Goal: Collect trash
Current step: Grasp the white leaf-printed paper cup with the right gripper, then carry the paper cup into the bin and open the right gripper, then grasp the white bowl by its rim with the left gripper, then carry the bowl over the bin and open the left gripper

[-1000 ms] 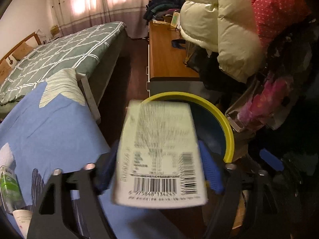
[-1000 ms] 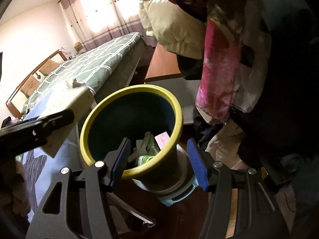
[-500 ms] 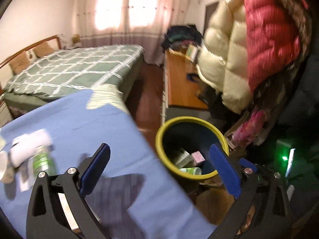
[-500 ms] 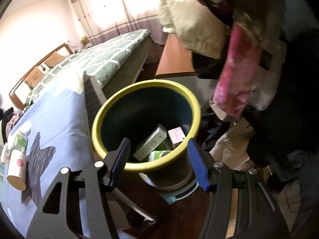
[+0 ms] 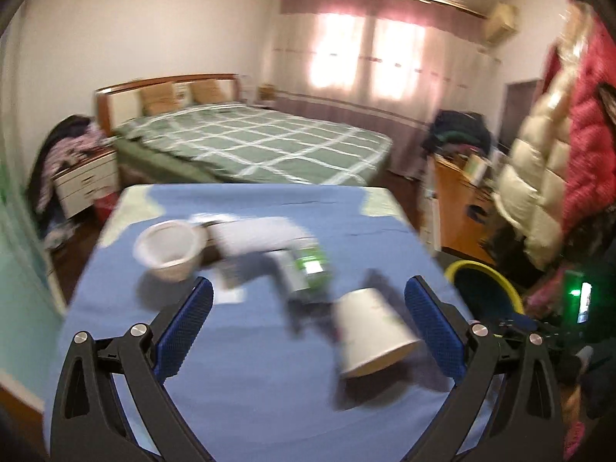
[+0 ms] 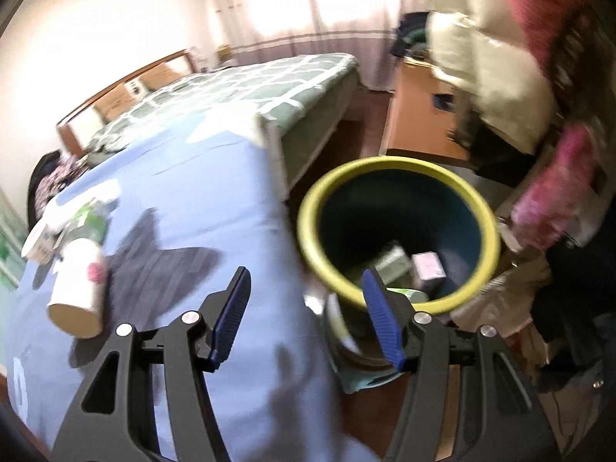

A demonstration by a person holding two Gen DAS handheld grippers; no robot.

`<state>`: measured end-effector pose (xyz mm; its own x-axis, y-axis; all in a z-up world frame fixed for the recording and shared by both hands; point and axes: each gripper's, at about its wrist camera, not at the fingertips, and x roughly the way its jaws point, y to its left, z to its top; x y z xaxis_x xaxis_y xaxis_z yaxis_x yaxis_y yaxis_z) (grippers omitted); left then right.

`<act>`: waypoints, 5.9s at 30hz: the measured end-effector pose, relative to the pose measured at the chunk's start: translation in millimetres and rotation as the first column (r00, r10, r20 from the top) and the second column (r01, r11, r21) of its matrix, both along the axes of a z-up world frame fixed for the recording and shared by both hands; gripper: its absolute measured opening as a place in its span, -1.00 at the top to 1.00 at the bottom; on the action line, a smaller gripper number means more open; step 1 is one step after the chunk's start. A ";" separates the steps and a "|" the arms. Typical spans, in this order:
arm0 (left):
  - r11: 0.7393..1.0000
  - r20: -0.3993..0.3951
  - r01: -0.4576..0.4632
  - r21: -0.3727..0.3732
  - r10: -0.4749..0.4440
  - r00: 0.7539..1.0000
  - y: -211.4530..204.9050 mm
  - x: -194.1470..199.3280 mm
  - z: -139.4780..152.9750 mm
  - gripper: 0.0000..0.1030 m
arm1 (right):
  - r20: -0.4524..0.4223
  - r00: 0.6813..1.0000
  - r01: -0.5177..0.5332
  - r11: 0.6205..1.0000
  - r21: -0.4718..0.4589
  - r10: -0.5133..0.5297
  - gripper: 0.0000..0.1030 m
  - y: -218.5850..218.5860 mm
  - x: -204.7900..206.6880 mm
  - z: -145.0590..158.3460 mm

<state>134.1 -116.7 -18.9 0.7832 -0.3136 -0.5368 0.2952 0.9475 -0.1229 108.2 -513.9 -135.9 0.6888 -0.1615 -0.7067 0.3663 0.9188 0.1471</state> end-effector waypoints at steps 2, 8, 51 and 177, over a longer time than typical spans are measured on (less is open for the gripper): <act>0.999 -0.003 -0.047 -0.009 0.047 0.999 25.9 -2.8 -3.4 -0.90 | 0.009 0.999 -0.041 0.999 -0.003 0.041 -0.12 17.3 7.6 5.3; 0.987 -0.019 -0.160 -0.023 0.159 0.987 86.0 -9.3 -16.0 -0.90 | 0.034 0.983 -0.181 0.983 0.006 0.181 -0.12 70.7 31.1 21.8; 0.982 -0.076 -0.182 -0.043 0.179 0.981 93.6 -2.1 -44.0 -0.90 | -0.040 0.931 -0.360 0.932 0.044 0.362 -0.09 144.5 69.0 18.0; 0.983 -0.126 0.110 0.149 -0.091 0.988 -34.5 99.2 -42.0 -0.54 | 0.001 0.984 0.175 0.982 -0.063 -0.176 -0.41 -35.2 29.5 -10.5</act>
<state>233.3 -151.2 -60.9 0.6802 -0.2932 -0.6718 0.3820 0.9240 -0.0166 137.7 -549.1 -146.5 0.6424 -0.3234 -0.6948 0.5233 0.8475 0.0893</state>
